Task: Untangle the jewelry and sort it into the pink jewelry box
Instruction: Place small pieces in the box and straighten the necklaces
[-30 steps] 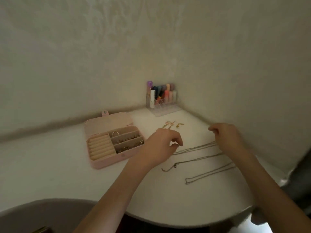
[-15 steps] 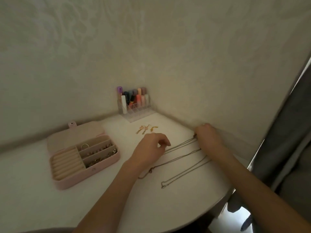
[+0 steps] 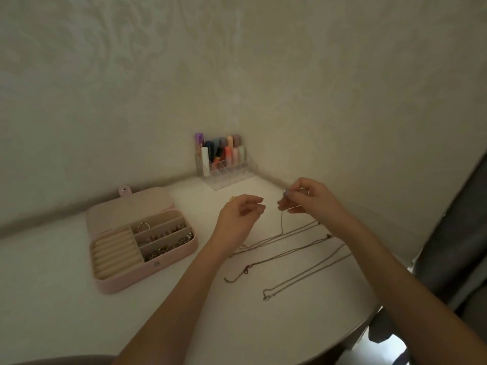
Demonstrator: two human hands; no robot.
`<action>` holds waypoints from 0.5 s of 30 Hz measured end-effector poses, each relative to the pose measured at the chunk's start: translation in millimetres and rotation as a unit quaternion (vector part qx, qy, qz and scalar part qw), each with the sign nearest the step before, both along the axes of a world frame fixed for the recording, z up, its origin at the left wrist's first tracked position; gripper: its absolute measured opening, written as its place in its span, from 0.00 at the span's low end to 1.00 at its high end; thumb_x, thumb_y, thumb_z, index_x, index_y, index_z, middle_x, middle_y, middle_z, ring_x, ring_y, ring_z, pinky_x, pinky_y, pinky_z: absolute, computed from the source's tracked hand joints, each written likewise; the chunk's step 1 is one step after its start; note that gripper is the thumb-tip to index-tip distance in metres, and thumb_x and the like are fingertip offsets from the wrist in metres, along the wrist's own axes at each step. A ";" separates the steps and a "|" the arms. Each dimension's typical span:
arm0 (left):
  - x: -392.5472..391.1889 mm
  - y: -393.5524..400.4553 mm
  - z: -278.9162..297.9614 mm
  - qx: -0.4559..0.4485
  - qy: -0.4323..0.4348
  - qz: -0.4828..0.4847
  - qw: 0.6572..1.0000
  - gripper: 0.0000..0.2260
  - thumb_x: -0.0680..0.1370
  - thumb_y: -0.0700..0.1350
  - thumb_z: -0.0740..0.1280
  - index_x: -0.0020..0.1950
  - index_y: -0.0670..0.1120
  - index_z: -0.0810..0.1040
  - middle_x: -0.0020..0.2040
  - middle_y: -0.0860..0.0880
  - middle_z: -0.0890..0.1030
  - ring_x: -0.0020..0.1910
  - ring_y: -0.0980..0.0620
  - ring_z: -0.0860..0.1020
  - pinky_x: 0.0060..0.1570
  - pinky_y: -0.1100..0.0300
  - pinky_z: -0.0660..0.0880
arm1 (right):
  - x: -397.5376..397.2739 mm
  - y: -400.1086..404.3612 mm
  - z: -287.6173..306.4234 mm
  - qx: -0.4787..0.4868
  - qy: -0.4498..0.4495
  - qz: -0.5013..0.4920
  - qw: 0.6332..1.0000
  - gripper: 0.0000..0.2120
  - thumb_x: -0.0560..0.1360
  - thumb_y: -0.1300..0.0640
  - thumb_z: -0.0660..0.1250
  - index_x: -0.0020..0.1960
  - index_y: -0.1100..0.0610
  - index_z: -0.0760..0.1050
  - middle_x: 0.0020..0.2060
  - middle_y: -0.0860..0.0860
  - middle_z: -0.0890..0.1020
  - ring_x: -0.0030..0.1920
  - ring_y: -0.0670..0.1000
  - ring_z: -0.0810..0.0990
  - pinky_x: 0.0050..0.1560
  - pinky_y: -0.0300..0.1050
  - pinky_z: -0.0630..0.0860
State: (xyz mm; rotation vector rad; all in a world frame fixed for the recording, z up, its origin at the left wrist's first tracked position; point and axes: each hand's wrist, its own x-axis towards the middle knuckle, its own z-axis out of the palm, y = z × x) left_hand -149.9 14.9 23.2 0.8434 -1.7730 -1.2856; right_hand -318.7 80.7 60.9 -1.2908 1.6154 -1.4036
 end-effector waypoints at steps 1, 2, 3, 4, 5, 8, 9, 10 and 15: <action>0.5 0.3 0.4 0.013 -0.001 -0.011 1.000 0.07 0.76 0.42 0.68 0.52 0.52 0.78 0.50 0.48 0.83 0.52 0.53 0.80 0.59 0.55 0.75 | 5.4 -3.0 3.6 -0.004 -0.023 0.012 1.000 0.05 0.77 0.62 0.65 0.43 0.61 0.72 0.37 0.55 0.84 0.37 0.50 0.84 0.42 0.42 0.80; 0.1 2.0 0.9 0.023 0.003 -0.026 0.999 0.07 0.76 0.43 0.68 0.53 0.52 0.78 0.51 0.48 0.83 0.53 0.53 0.80 0.59 0.55 0.74 | 10.0 -5.0 7.0 -0.006 -0.041 0.022 0.999 0.05 0.77 0.63 0.65 0.42 0.61 0.72 0.35 0.55 0.83 0.35 0.51 0.83 0.43 0.43 0.80; -0.5 3.5 1.0 0.035 0.012 -0.039 0.999 0.07 0.77 0.43 0.67 0.54 0.52 0.77 0.52 0.47 0.83 0.54 0.53 0.80 0.59 0.55 0.74 | 13.6 -7.1 8.7 -0.006 -0.047 0.031 0.998 0.05 0.77 0.63 0.65 0.42 0.60 0.73 0.32 0.54 0.82 0.34 0.51 0.82 0.44 0.44 0.80; -0.5 5.1 1.8 0.047 0.026 -0.050 0.997 0.07 0.77 0.42 0.67 0.54 0.51 0.77 0.52 0.46 0.83 0.54 0.52 0.80 0.58 0.56 0.75 | 17.1 -9.5 10.0 -0.004 -0.046 0.043 0.998 0.05 0.77 0.63 0.65 0.42 0.60 0.73 0.31 0.53 0.81 0.33 0.51 0.81 0.44 0.44 0.80; -0.4 6.2 2.5 0.058 0.045 -0.056 0.996 0.07 0.77 0.41 0.67 0.54 0.49 0.77 0.51 0.45 0.83 0.53 0.52 0.81 0.57 0.58 0.76 | 19.8 -11.7 10.6 0.001 -0.038 0.054 0.998 0.05 0.77 0.63 0.66 0.42 0.60 0.73 0.29 0.52 0.80 0.33 0.50 0.80 0.44 0.44 0.79; 1.9 6.4 6.8 0.078 0.097 -0.041 0.991 0.06 0.78 0.40 0.66 0.53 0.44 0.79 0.49 0.43 0.83 0.50 0.50 0.82 0.49 0.62 0.78 | 25.0 -15.0 9.7 0.021 -0.005 0.083 0.996 0.04 0.76 0.62 0.67 0.43 0.60 0.75 0.28 0.50 0.77 0.31 0.47 0.75 0.41 0.41 0.76; 2.8 5.9 8.4 0.085 0.114 -0.032 0.989 0.05 0.78 0.39 0.66 0.51 0.44 0.80 0.47 0.42 0.84 0.49 0.49 0.83 0.48 0.63 0.78 | 26.3 -15.9 8.5 0.027 0.003 0.093 0.995 0.04 0.76 0.62 0.67 0.42 0.60 0.76 0.28 0.50 0.77 0.30 0.46 0.74 0.39 0.40 0.74; 4.0 5.8 10.1 0.094 0.131 -0.024 0.987 0.04 0.78 0.39 0.66 0.50 0.43 0.80 0.45 0.43 0.84 0.48 0.49 0.83 0.47 0.62 0.79 | 27.4 -16.8 7.0 0.031 0.007 0.103 0.994 0.04 0.76 0.62 0.67 0.42 0.59 0.76 0.29 0.50 0.77 0.30 0.46 0.74 0.39 0.39 0.74; 8.7 5.1 14.6 0.110 0.181 0.019 0.977 0.04 0.76 0.39 0.69 0.47 0.41 0.82 0.41 0.43 0.84 0.44 0.48 0.84 0.47 0.58 0.80 | 31.9 -23.5 4.2 0.024 -0.023 0.128 0.991 0.03 0.77 0.61 0.66 0.45 0.59 0.77 0.34 0.51 0.82 0.35 0.47 0.80 0.44 0.41 0.77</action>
